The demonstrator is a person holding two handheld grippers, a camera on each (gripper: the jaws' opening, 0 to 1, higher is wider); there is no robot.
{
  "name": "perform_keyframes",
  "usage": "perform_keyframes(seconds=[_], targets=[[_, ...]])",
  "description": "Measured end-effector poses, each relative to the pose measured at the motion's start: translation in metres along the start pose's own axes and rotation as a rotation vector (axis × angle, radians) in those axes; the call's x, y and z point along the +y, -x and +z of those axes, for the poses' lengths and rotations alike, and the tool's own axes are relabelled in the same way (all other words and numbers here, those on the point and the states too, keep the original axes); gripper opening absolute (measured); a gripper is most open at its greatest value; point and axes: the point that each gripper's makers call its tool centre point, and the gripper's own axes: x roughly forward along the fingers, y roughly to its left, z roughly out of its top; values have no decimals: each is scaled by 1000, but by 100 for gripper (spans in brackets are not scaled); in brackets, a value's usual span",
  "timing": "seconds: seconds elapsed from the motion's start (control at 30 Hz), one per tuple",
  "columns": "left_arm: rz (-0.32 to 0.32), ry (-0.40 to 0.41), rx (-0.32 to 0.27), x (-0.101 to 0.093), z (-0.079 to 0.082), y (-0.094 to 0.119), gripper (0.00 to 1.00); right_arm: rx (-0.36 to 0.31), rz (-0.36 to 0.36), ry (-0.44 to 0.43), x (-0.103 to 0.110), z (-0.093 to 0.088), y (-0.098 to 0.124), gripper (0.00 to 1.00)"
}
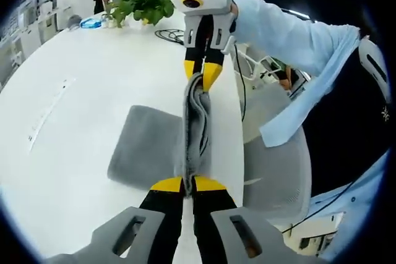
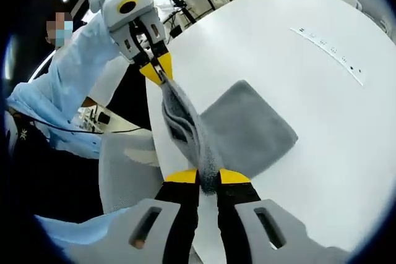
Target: Fold the towel on the table until its edges align and the towel forms a compact rectangular stack.
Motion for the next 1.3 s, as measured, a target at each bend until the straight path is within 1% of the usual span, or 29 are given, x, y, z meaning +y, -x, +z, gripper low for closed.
perform_keyframes(seconds=[0.1,0.13,0.17,0.2,0.23,0.3,0.33,0.4,0.47,0.57,0.6,0.63,0.7,0.77,0.8,0.87,0.93,1.03,1.1,1.13,1.17,1.3], targets=[[29,12,-5,11,-1,-5,4,10,-47,18,-10,2,-5,8],[38,20,-5,15,-2,-7,4,5,-74,31,-15,3,-6,8],[48,22,-2,18,-4,-9,4,6,-86,34,-18,4,-8,8],[57,25,1,21,-5,-11,4,7,-91,36,-13,4,-10,8],[66,25,7,24,-7,-13,4,6,-96,38,-13,4,-12,8],[83,33,17,30,-12,-17,4,3,-114,49,-16,1,-16,8],[95,31,18,33,-14,-18,4,3,-116,48,-21,3,-17,8],[102,40,14,34,-13,-18,4,1,-136,57,-28,4,-18,8],[125,43,11,38,-12,-19,4,1,-156,69,-35,6,-17,8],[152,31,15,44,-13,-22,4,8,-198,98,-46,10,-18,8],[157,33,15,45,-13,-22,4,10,-205,99,-47,12,-19,8],[168,28,14,47,-11,-21,4,12,-233,120,-51,14,-19,8],[189,24,14,51,-10,-21,4,17,-247,132,-52,16,-20,8],[214,14,16,54,-9,-21,4,20,-281,158,-59,18,-21,8],[220,11,17,55,-10,-22,4,29,-289,169,-60,18,-24,8],[239,-4,19,58,-11,-25,4,44,-332,222,-66,18,-26,8],[255,-14,22,59,-11,-29,4,55,-353,249,-70,18,-31,8],[275,-30,27,61,-13,-34,4,62,-372,256,-73,14,-39,9],[285,-27,23,64,-15,-37,4,68,-390,276,-78,13,-42,9],[288,-27,23,66,-16,-37,4,68,-396,281,-76,11,-42,9],[303,-29,23,70,-17,-39,4,67,-407,289,-78,11,-43,9],[325,-28,19,77,-16,-42,4,69,-432,302,-85,11,-47,9]])
